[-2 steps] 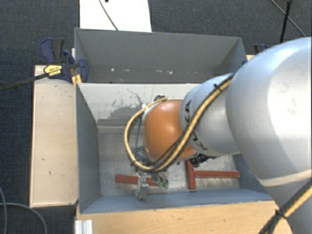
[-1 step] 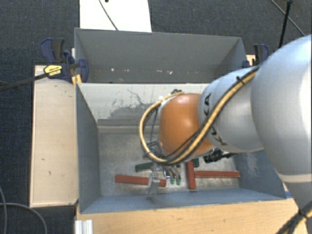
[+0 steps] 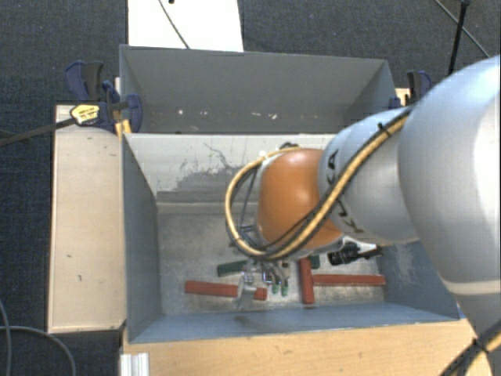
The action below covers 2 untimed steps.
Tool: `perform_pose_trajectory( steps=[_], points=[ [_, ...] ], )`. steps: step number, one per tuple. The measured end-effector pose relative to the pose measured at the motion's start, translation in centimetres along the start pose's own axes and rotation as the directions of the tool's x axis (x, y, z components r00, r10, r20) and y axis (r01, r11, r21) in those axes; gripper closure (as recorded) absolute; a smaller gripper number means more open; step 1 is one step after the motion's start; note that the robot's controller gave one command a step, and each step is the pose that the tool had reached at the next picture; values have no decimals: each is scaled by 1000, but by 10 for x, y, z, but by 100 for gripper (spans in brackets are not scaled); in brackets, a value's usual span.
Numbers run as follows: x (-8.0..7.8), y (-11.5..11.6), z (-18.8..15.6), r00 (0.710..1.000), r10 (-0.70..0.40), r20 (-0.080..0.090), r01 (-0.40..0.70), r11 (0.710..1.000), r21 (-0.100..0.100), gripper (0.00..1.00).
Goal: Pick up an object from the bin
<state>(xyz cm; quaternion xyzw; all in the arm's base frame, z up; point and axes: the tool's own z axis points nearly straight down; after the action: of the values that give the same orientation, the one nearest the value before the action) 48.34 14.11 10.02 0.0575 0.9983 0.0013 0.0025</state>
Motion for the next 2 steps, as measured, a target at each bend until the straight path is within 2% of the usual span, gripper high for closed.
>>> perform_pose_trajectory(
  steps=[1,2],
  points=[
    [4,-6,30,994,111,-2,-111,994,1,0],
    [3,-6,30,994,114,-2,-114,994,1,0]
  ],
)
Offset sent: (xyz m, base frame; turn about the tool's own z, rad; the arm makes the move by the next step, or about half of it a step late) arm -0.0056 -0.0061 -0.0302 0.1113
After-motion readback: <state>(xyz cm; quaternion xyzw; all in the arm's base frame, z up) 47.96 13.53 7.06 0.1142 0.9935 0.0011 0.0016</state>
